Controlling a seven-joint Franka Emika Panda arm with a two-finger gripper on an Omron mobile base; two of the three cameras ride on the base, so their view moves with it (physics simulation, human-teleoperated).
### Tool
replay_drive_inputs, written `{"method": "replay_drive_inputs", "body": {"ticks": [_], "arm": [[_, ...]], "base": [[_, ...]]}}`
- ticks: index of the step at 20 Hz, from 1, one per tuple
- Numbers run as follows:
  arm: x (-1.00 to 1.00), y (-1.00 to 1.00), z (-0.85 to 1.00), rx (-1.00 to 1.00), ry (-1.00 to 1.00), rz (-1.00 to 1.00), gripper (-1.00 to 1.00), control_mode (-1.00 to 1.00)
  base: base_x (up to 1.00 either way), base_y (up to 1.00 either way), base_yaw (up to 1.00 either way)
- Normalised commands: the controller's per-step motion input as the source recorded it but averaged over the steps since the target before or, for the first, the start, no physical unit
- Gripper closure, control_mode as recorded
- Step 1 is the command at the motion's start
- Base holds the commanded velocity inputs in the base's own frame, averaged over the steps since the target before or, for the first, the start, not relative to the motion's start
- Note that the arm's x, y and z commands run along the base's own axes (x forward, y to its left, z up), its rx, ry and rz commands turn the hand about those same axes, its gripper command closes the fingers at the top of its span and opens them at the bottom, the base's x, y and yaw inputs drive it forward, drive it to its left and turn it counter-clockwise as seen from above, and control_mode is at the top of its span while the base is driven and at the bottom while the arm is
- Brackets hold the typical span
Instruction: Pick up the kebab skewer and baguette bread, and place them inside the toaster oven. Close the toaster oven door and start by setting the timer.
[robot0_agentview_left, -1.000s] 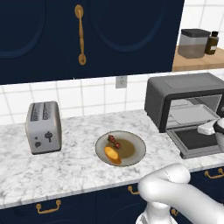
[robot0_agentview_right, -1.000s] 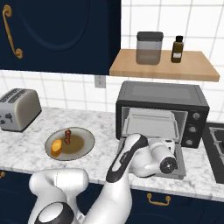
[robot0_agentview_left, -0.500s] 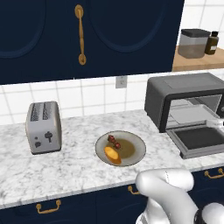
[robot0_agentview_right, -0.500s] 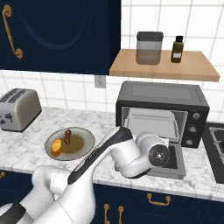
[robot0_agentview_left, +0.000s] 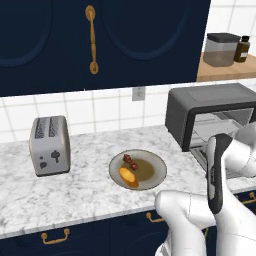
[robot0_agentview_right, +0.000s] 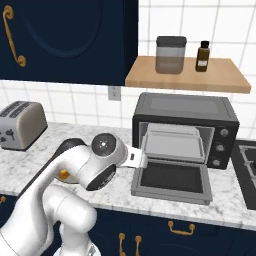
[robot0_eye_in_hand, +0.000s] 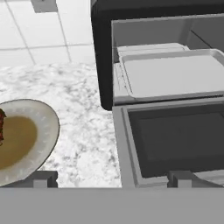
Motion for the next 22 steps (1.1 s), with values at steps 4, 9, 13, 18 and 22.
{"method": "replay_drive_inputs", "body": {"ticks": [4,9,13,18,22], "arm": [[-0.01,1.00,0.21,-0.16,0.37,0.39,-1.00,-1.00],[0.12,1.00,-0.07,-0.10,0.18,0.26,-1.00,-1.00],[0.10,1.00,-0.29,-0.03,0.18,0.10,-1.00,-1.00],[0.01,1.00,-0.44,0.00,0.07,0.00,-1.00,-1.00],[0.13,0.98,-0.53,-0.05,0.06,-0.02,-1.00,-1.00]], "base": [[0.00,0.00,0.00],[0.00,0.00,0.00],[0.00,0.00,0.00],[0.00,0.00,0.00],[0.00,0.00,0.00]]}}
